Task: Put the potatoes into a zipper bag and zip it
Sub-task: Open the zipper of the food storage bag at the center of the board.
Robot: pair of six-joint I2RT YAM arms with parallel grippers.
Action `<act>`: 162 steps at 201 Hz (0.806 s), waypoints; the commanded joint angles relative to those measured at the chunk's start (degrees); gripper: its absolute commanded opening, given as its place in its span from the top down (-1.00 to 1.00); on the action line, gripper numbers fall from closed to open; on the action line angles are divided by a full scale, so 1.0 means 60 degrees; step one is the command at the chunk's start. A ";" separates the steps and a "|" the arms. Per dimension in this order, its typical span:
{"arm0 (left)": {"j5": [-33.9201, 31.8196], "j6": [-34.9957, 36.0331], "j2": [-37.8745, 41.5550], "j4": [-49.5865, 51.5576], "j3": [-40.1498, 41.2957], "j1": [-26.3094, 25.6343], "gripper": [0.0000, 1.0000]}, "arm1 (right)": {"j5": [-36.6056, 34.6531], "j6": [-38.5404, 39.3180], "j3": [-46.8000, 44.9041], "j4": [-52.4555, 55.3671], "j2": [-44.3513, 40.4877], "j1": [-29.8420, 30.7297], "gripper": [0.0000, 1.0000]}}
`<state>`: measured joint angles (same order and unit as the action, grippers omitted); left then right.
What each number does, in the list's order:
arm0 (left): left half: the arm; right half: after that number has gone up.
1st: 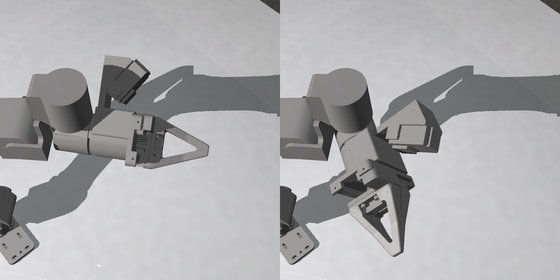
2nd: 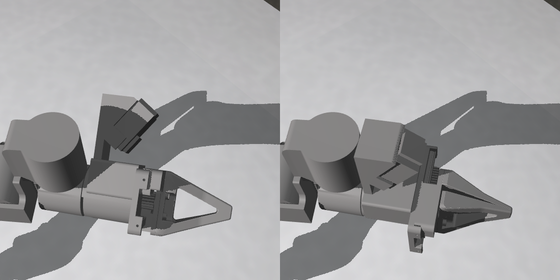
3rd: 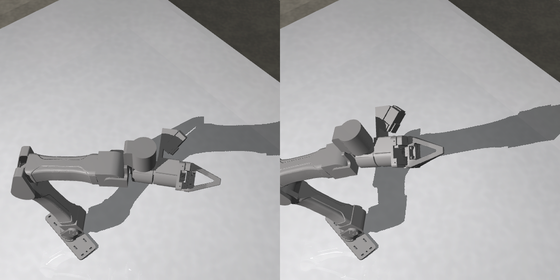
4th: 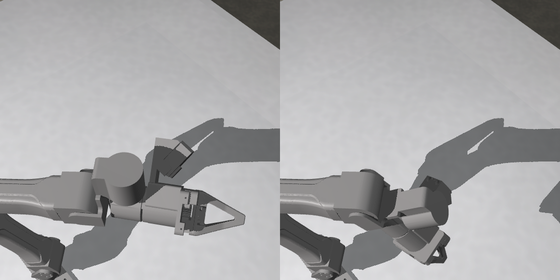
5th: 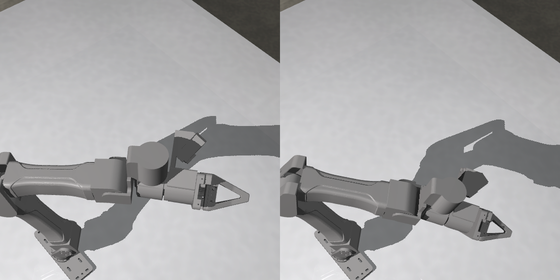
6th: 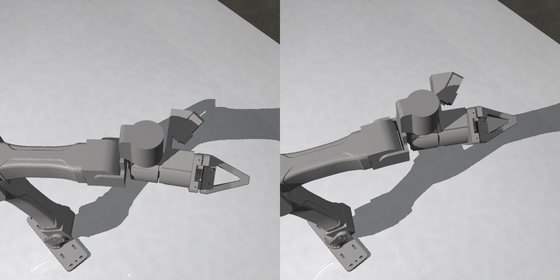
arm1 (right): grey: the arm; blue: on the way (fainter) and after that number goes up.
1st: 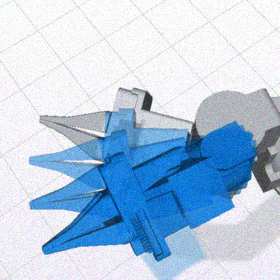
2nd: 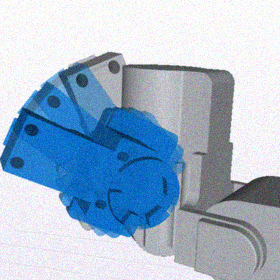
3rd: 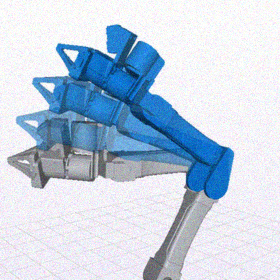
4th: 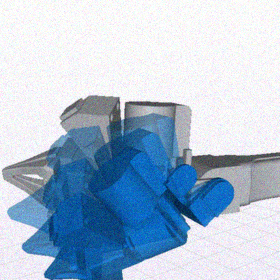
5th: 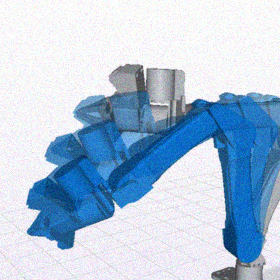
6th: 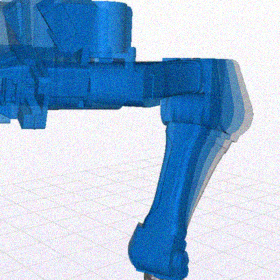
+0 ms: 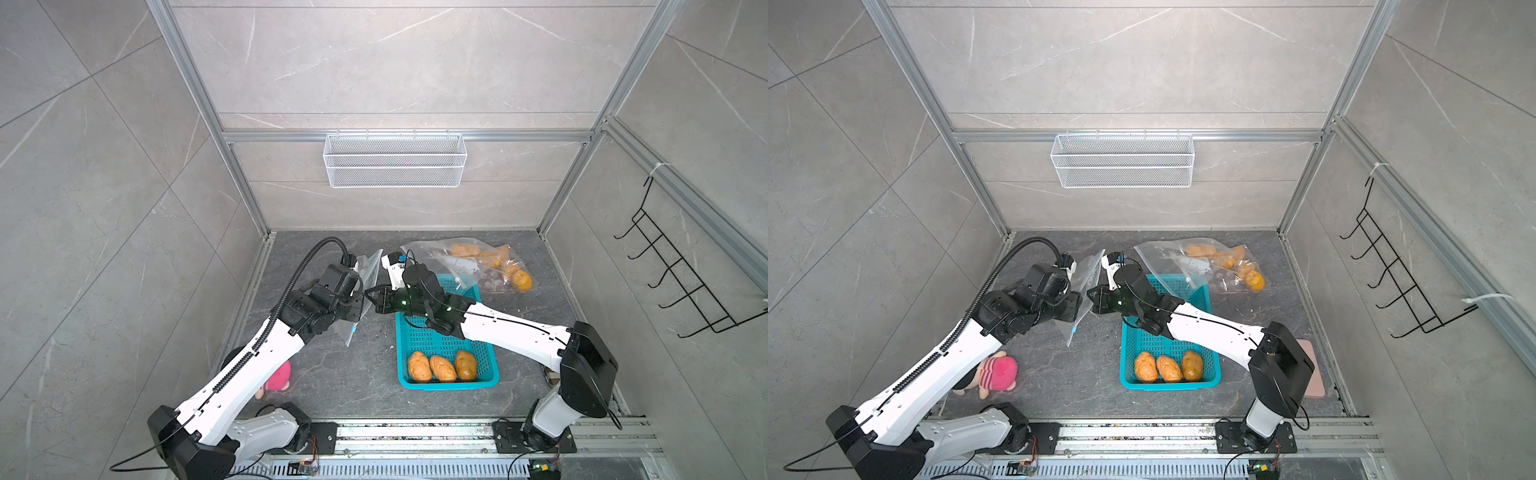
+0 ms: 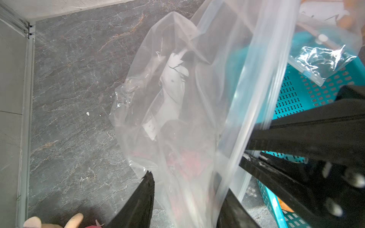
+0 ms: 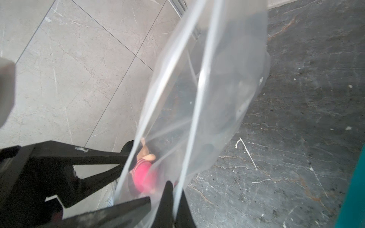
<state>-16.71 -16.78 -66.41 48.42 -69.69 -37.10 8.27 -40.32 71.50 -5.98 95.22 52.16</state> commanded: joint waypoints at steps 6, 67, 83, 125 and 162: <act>-0.0752 -0.0338 -0.0183 -0.0118 -0.0372 -0.0035 0.05 | -0.0292 0.0231 -0.0107 0.0329 -0.0226 0.0037 1.00; -0.0466 -0.0004 -0.0687 -0.0102 -0.1079 -0.0042 0.09 | -0.0252 0.0219 0.0030 0.0526 0.0082 0.0050 1.00; -0.0478 0.0078 -0.0858 -0.0130 -0.1201 -0.0051 0.10 | -0.0207 0.0228 0.0064 0.0585 0.0112 0.0044 1.00; -0.0576 0.0198 -0.1117 -0.0133 -0.1283 -0.0050 0.30 | -0.0119 0.0263 0.0129 0.0647 0.0136 0.0044 1.00; -0.0687 0.0220 -0.1029 -0.0169 -0.1230 -0.0047 0.71 | -0.0037 0.0310 0.0207 0.0702 0.0151 0.0039 1.00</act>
<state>-19.51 -16.36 -73.14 48.18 -75.66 -37.15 7.09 -39.42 71.50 -2.94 95.24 52.16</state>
